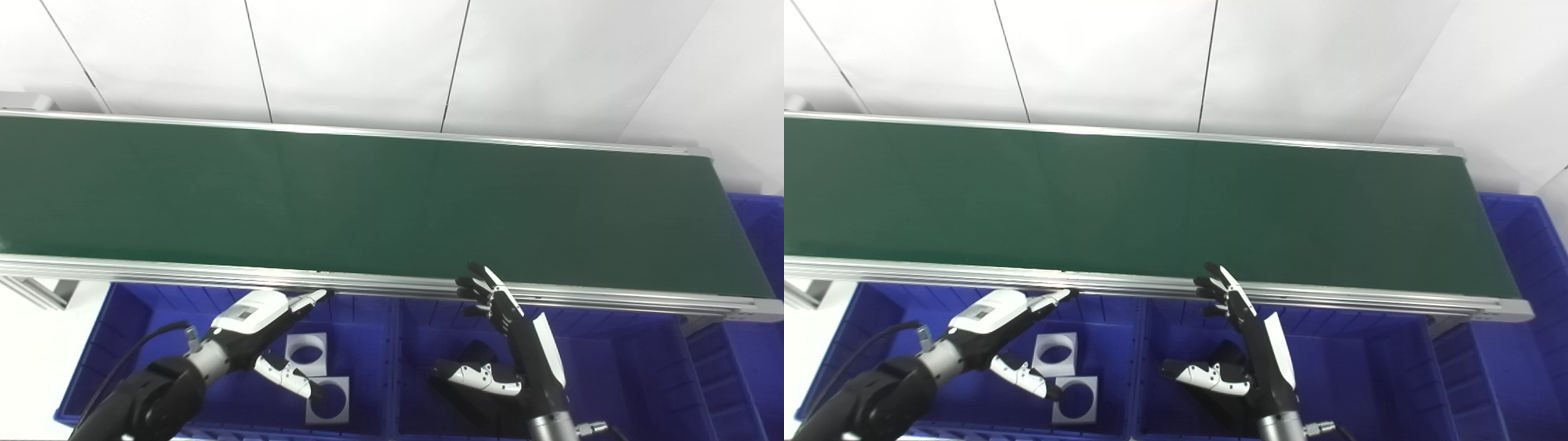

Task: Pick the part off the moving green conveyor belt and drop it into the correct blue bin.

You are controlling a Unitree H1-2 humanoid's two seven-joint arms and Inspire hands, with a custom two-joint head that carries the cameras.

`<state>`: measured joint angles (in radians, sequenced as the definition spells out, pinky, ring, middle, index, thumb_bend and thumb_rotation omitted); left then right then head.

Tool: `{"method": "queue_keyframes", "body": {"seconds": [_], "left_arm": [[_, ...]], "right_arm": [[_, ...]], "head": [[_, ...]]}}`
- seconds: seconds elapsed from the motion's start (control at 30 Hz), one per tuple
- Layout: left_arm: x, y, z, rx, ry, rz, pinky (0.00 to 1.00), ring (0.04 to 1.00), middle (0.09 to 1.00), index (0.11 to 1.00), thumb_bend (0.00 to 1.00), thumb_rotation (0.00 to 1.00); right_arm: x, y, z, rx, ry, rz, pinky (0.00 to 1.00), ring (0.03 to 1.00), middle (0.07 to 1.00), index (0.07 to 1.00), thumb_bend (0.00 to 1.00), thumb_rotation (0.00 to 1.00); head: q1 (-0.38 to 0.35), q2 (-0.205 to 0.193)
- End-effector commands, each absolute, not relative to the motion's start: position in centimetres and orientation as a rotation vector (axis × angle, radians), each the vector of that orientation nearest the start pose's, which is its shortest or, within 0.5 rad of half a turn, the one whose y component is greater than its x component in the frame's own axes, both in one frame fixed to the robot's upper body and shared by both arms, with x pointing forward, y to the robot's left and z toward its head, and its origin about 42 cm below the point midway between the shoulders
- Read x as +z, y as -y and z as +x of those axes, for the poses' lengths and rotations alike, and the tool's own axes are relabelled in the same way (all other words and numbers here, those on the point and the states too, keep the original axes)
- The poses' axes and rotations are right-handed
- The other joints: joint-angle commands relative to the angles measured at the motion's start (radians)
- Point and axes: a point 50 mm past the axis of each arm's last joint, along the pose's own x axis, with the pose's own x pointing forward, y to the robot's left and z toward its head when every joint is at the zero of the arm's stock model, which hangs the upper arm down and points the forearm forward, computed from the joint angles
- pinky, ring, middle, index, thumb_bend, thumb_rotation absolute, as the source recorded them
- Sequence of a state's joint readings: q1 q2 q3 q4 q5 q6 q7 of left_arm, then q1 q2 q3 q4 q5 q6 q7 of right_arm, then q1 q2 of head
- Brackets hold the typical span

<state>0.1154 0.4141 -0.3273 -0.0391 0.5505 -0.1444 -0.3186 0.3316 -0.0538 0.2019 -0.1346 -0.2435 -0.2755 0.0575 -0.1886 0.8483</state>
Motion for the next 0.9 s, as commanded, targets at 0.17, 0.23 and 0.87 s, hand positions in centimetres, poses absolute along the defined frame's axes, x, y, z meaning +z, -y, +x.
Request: {"method": "queue_keyframes", "body": {"seconds": [0.17, 0.23, 0.87], "left_arm": [[6.3, -24.1, 20.9, -0.583, 0.059, 0.281, 0.79, 0.842, 0.889, 0.899, 0.97, 0.45], [6.1, -24.1, 20.5, -0.554, 0.053, 0.215, 0.80, 0.843, 0.880, 0.894, 0.97, 0.44], [5.9, -23.1, 18.8, -0.485, 0.038, 0.093, 0.78, 0.816, 0.849, 0.878, 0.94, 0.34]], "right_arm": [[8.8, 18.0, 16.7, 0.251, 0.111, -0.234, 0.70, 0.820, 0.845, 0.917, 0.95, 0.38], [8.9, 18.1, 16.6, 0.252, 0.107, -0.237, 0.70, 0.822, 0.846, 0.917, 0.94, 0.38], [8.8, 18.2, 16.9, 0.240, 0.100, -0.233, 0.68, 0.800, 0.831, 0.905, 0.92, 0.42]], "head": [[0.004, 0.009], [0.006, 0.011], [0.021, 0.008]]}}
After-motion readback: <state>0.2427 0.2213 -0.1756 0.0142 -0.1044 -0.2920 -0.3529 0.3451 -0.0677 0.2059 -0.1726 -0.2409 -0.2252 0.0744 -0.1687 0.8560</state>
